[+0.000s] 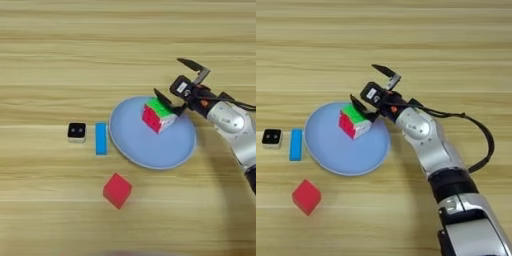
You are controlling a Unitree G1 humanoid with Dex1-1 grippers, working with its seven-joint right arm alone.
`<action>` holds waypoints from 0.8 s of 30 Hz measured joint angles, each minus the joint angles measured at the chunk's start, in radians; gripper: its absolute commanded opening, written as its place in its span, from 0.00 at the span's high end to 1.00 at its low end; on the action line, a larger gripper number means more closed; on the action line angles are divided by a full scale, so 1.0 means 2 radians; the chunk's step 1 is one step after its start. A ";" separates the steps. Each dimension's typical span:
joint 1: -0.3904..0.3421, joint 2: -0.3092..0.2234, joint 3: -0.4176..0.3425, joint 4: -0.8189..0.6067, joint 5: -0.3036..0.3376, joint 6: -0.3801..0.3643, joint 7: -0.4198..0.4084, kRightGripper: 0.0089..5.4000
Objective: Move the objects on the table
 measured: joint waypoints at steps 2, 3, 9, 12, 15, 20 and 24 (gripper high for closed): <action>0.003 0.000 0.002 -0.001 -0.001 -0.002 -0.005 0.00; 0.003 0.000 0.003 -0.002 -0.003 -0.003 -0.006 0.00; 0.008 -0.002 0.005 -0.007 -0.007 -0.011 -0.007 0.00; 0.009 -0.003 0.006 -0.010 -0.011 -0.012 -0.007 0.00; 0.010 -0.004 0.009 -0.011 -0.018 -0.016 -0.013 0.00; 0.009 -0.010 0.017 -0.010 -0.034 -0.025 -0.024 0.00; 0.007 -0.016 0.027 -0.008 -0.055 -0.036 -0.039 0.00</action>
